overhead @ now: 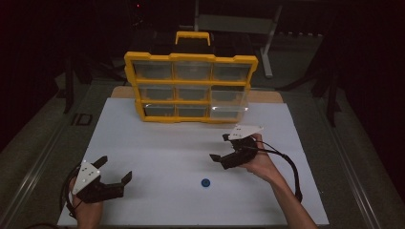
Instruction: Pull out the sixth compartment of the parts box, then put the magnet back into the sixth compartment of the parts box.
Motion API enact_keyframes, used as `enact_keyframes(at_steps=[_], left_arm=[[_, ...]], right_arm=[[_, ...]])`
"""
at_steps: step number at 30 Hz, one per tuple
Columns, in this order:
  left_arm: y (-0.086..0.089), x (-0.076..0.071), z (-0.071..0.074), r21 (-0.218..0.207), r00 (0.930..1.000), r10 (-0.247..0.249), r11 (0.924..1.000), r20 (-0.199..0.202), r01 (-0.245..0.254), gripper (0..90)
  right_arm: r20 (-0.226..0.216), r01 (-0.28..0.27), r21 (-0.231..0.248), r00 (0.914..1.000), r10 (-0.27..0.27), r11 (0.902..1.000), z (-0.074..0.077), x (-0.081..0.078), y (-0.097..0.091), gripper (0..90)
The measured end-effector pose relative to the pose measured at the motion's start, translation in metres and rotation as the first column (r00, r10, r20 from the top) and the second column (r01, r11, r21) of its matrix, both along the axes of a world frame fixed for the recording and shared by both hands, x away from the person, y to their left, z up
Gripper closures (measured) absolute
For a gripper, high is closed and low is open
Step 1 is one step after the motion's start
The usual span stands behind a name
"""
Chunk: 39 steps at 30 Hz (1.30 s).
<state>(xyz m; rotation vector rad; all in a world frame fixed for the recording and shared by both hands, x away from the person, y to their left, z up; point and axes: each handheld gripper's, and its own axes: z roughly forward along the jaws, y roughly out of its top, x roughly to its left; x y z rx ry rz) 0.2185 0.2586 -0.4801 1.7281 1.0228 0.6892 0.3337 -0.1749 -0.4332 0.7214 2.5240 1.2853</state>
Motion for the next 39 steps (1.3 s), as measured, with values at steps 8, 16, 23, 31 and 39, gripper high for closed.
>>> enact_keyframes(at_steps=[8, 16, 23, 31, 39], left_arm=[[0.000, 0.000, 0.000, -0.002, 1.0000, -0.001, 1.0000, 0.000, 0.001, 0.0], [-0.001, 0.000, 0.000, -0.002, 1.0000, -0.001, 1.0000, -0.003, 0.001, 0.0], [-0.001, 0.000, 0.000, -0.001, 1.0000, -0.003, 1.0000, -0.006, 0.003, 0.0], [-0.001, 0.000, 0.000, -0.001, 1.0000, -0.005, 1.0000, -0.007, 0.005, 0.0], [-0.001, 0.000, 0.000, 0.000, 0.9999, -0.007, 1.0000, -0.010, 0.007, 0.0]], right_arm=[[-0.032, -0.031, 0.007, 0.9990, 0.031, 0.9995, 0.002, 0.000, 0.001, 11.8], [-0.057, -0.057, -0.001, 0.9968, 0.057, 0.9984, 0.002, 0.000, 0.004, 11.3], [-0.072, -0.076, -0.017, 0.9946, 0.075, 0.9969, 0.000, -0.001, 0.009, 11.1], [-0.095, -0.103, -0.050, 0.9907, 0.098, 0.9934, -0.002, -0.003, 0.016, 10.5], [-0.103, -0.119, -0.070, 0.9884, 0.112, 0.9904, -0.004, -0.005, 0.022, 10.5]])
